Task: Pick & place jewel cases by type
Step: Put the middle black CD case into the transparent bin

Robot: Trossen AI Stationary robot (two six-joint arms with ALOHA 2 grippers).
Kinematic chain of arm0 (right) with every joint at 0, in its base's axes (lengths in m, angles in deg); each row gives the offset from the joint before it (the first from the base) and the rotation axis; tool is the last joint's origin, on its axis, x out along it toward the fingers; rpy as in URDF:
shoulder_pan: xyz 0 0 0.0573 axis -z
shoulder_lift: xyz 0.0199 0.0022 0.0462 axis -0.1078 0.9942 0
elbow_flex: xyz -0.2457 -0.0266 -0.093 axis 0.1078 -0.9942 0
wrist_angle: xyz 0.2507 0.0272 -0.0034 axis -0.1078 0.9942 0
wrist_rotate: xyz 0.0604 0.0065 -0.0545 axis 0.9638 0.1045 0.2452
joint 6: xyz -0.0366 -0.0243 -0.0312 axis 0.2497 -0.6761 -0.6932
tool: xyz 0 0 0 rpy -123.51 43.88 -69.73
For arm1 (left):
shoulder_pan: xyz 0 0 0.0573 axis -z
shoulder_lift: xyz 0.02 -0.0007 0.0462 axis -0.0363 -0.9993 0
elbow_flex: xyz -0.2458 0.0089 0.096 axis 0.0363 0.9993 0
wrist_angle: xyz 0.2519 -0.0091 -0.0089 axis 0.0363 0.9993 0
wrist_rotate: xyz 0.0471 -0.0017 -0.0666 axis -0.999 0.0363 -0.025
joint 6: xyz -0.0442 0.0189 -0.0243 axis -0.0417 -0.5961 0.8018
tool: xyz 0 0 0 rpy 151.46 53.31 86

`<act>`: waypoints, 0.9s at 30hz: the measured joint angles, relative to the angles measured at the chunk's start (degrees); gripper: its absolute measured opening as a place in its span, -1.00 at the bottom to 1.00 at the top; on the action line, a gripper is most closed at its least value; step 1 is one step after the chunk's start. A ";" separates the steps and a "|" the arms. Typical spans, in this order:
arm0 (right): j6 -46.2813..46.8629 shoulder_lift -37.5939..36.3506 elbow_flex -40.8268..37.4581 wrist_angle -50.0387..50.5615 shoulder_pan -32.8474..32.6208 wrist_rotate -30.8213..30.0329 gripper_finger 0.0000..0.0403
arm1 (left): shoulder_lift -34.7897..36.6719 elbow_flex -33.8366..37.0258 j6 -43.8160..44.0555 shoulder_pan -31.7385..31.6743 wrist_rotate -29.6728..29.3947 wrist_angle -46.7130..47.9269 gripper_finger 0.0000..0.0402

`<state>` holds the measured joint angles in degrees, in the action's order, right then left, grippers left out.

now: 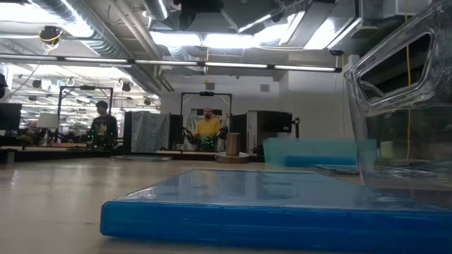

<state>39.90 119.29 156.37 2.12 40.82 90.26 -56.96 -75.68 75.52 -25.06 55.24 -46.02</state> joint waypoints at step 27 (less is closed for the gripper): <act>2.49 -1.40 0.07 1.51 -1.73 -7.73 -0.87 | 2.43 0.09 1.09 -1.26 10.19 2.95 -0.69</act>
<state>42.38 117.89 156.44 3.63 39.10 82.53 -54.53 -75.59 76.60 -26.32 65.44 -43.07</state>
